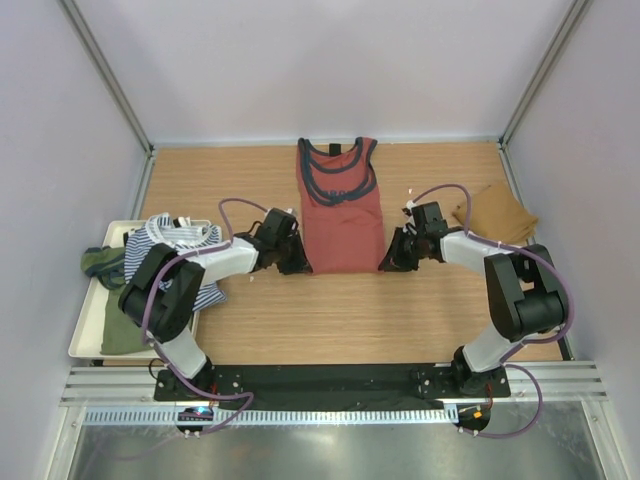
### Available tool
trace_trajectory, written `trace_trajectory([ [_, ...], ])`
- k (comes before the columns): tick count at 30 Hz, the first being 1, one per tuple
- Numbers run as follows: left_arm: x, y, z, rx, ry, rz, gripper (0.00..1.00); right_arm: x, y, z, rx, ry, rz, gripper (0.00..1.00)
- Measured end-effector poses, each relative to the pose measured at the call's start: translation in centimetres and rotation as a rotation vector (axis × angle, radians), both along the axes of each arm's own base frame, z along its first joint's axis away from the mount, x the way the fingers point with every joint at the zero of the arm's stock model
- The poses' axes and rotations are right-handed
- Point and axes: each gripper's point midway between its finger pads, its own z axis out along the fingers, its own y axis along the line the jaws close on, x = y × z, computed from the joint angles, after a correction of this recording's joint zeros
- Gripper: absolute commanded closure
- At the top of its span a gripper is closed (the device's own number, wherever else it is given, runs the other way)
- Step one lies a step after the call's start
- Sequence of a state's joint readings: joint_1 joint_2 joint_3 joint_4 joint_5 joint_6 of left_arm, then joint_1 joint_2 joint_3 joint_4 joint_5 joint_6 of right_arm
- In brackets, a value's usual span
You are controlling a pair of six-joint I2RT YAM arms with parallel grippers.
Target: Fold and stack the tank tops
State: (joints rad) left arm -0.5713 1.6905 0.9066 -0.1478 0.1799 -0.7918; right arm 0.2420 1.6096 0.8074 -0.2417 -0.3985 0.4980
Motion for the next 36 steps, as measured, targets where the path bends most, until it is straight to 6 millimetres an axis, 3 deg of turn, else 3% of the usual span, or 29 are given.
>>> trace_trajectory([
  [1,-0.1,0.0,-0.1,0.0,0.001,0.0,1.0,-0.1,0.1,-0.1,0.004,0.003,0.002,0.91],
  [7,-1.6,1.0,-1.2,0.003,0.016,0.011,1.0,-2.4,-0.4,-0.5,0.006,0.026,0.005,0.95],
  [11,-3.4,2.0,-0.7,-0.006,0.007,0.01,1.0,-3.7,-0.5,1.3,0.023,-0.012,0.012,0.95],
  [13,-4.2,2.3,-0.2,-0.017,-0.003,0.008,0.98,-4.3,-0.4,2.7,0.037,-0.045,0.015,0.89],
  [14,-4.7,2.4,0.1,-0.024,-0.01,0.006,0.85,-4.5,-0.4,3.3,0.044,-0.06,0.015,0.75],
  [15,-5.1,2.3,0.5,-0.03,-0.022,-0.004,0.77,-4.8,-0.4,3.8,0.051,-0.072,0.015,0.71],
  [16,-5.6,2.3,0.9,-0.035,-0.03,-0.008,0.63,-5.0,-0.5,4.1,0.051,-0.084,0.018,0.63],
  [20,-7.5,2.6,1.4,-0.035,-0.044,-0.021,0.41,-6.7,-0.8,4.1,0.054,-0.086,0.013,0.49],
  [27,-9.4,4.2,0.9,-0.012,-0.034,0.005,0.34,-9.6,-1.1,2.0,0.045,-0.012,0.019,0.47],
  [36,-8.5,3.5,-0.2,0.01,-0.005,0.009,0.34,-9.3,-0.2,0.2,0.065,0.051,0.035,0.46],
])
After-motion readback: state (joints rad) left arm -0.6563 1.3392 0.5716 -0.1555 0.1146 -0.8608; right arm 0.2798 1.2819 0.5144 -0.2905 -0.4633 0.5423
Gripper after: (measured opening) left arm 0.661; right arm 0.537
